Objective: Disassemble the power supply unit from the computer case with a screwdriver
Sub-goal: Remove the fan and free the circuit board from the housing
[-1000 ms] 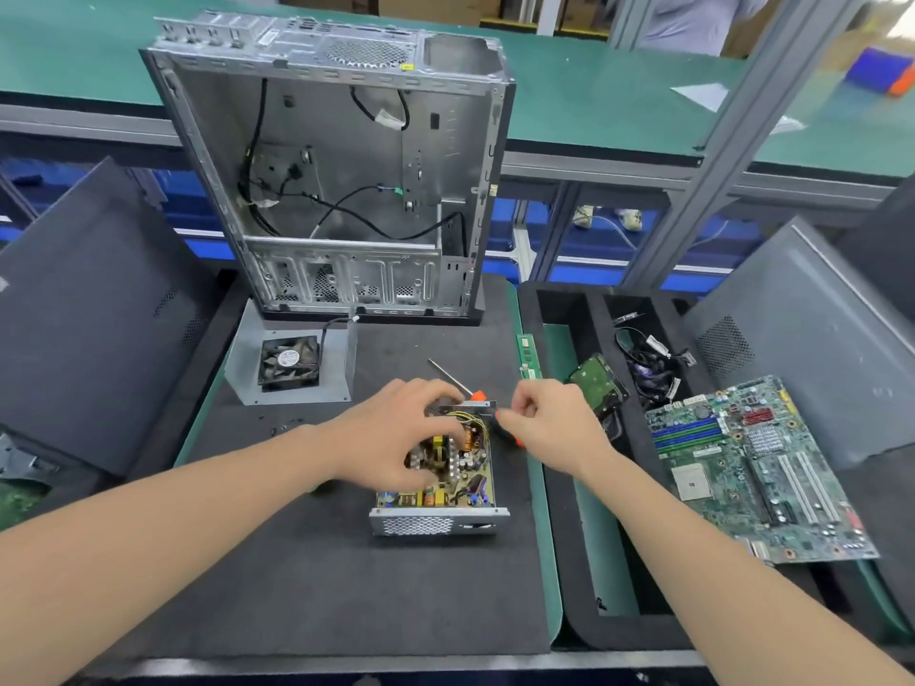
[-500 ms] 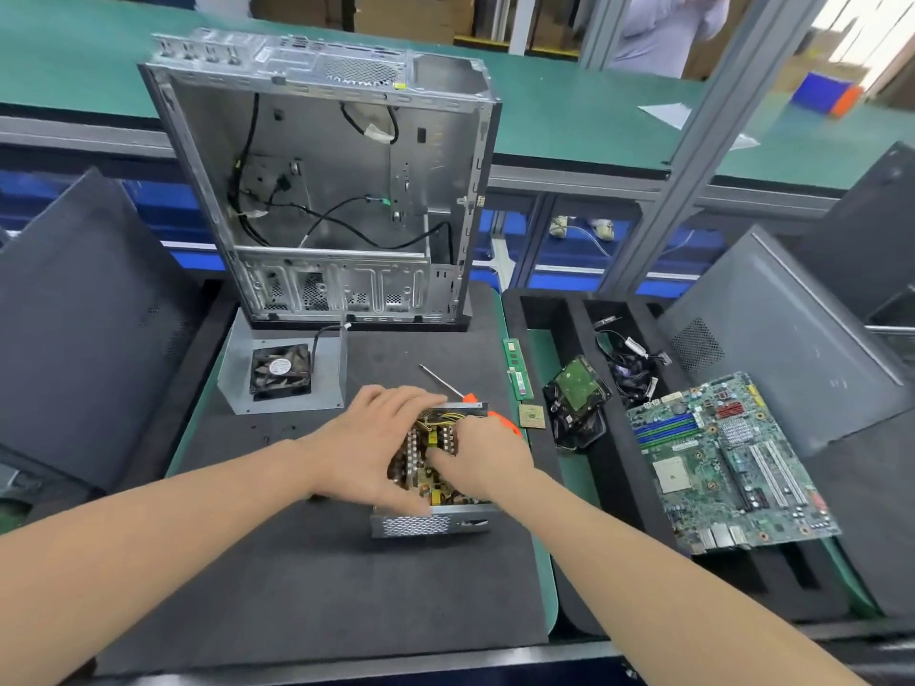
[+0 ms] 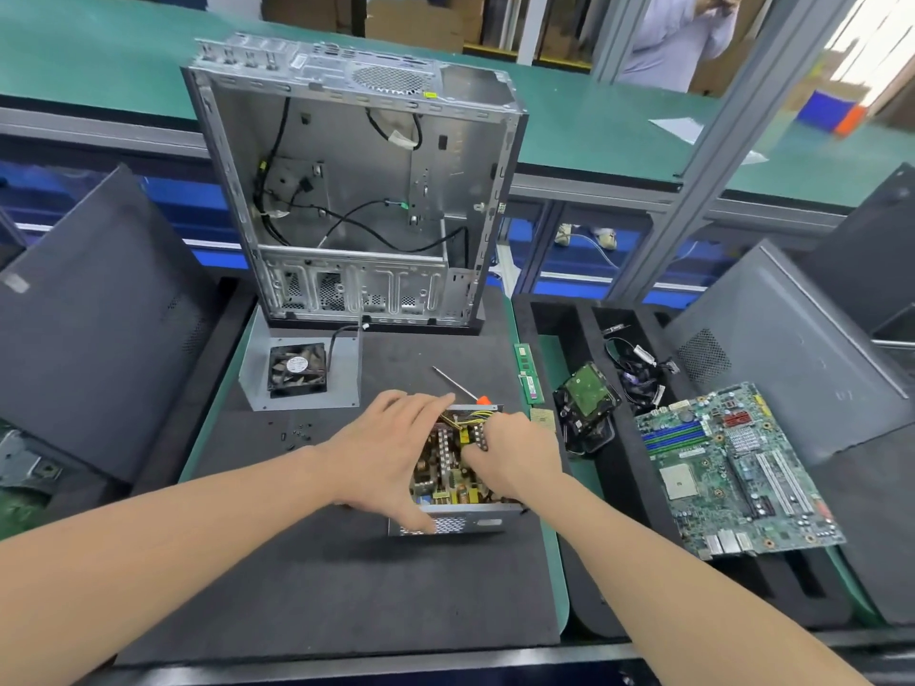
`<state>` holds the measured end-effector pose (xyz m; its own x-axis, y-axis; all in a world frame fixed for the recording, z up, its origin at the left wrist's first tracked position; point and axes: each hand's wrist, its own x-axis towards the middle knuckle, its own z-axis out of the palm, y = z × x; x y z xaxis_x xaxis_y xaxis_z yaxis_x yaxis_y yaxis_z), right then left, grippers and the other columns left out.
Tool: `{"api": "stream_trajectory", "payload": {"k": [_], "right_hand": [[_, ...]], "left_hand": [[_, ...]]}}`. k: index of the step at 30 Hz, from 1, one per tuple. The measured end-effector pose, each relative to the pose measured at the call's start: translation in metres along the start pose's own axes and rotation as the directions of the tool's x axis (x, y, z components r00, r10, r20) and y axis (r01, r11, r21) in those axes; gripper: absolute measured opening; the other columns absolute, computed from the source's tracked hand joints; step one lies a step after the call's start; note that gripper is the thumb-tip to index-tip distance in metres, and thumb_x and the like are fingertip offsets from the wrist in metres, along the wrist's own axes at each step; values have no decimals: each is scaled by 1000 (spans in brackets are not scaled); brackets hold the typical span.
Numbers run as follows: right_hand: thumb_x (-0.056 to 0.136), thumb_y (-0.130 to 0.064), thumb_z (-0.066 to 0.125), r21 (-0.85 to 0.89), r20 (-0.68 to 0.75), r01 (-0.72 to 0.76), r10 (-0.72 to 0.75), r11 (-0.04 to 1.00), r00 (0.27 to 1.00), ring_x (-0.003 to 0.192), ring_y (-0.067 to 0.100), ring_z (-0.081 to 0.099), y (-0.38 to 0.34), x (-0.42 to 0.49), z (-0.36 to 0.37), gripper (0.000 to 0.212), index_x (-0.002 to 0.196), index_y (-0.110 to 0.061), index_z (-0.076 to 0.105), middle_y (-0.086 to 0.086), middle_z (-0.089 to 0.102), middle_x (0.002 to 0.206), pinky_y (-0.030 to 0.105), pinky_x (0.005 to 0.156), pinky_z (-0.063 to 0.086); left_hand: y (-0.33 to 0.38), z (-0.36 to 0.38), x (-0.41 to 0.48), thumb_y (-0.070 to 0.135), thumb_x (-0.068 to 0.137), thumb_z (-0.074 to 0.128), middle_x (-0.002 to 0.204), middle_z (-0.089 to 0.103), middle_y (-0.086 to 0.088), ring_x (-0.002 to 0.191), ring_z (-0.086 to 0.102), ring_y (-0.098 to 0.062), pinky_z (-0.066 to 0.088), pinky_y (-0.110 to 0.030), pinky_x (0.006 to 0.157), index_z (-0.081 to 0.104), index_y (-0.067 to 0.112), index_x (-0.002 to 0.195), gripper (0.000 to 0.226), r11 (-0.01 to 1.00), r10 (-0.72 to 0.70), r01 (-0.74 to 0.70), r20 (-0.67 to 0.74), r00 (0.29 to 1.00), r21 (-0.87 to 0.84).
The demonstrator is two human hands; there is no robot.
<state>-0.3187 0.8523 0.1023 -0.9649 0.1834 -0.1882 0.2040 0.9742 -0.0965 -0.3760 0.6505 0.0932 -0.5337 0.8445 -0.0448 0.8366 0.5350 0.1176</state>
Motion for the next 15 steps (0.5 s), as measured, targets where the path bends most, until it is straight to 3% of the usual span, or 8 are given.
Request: {"api": "stream_trajectory", "payload": {"k": [3, 8, 10, 12, 15], "right_hand": [[87, -45, 52, -30, -12, 4, -5, 1000, 1000, 68, 28, 54, 9, -2, -3, 35, 67, -21, 37, -3, 44, 66, 30, 52, 28], [88, -42, 52, -51, -10, -25, 25, 998, 1000, 60, 24, 50, 21, -5, -10, 33, 67, -17, 44, -1, 48, 67, 29, 54, 32], [87, -41, 52, -39, 2, -36, 36, 999, 999, 56, 20, 46, 26, -8, -10, 33, 66, -16, 44, 0, 49, 67, 30, 56, 34], [88, -39, 52, -4, 33, -34, 34, 999, 999, 59, 22, 48, 29, -11, -10, 34, 66, -16, 41, 0, 49, 68, 32, 58, 37], [89, -37, 52, 41, 59, -14, 12, 999, 998, 67, 27, 53, 33, -17, -10, 32, 68, -15, 41, 1, 50, 68, 32, 61, 41]], "left_hand": [[-3, 3, 1, 98, 53, 55, 165, 25, -4, 152, 23, -21, 13, -42, 126, 6, 6, 164, 153, 1000, 16, -15, -26, 1000, 24], [-6, 4, 2, 109, 51, 45, 156, 27, 4, 144, 25, -18, 16, -38, 124, 12, 17, 163, 149, 997, -2, 3, 13, 1000, -79], [-8, 3, 7, 102, 70, 41, 146, 34, 11, 138, 34, -15, 18, -38, 122, 22, 30, 159, 116, 974, -37, 37, 4, 999, -223], [-10, 2, 13, 79, 93, 44, 138, 37, 12, 130, 43, -17, 22, -41, 121, 34, 35, 153, 75, 946, -81, 79, 5, 997, -314], [-7, 2, 19, 47, 102, 54, 138, 38, 10, 127, 44, -18, 23, -40, 118, 45, 38, 148, 47, 939, -130, 126, 8, 991, -321]]}}
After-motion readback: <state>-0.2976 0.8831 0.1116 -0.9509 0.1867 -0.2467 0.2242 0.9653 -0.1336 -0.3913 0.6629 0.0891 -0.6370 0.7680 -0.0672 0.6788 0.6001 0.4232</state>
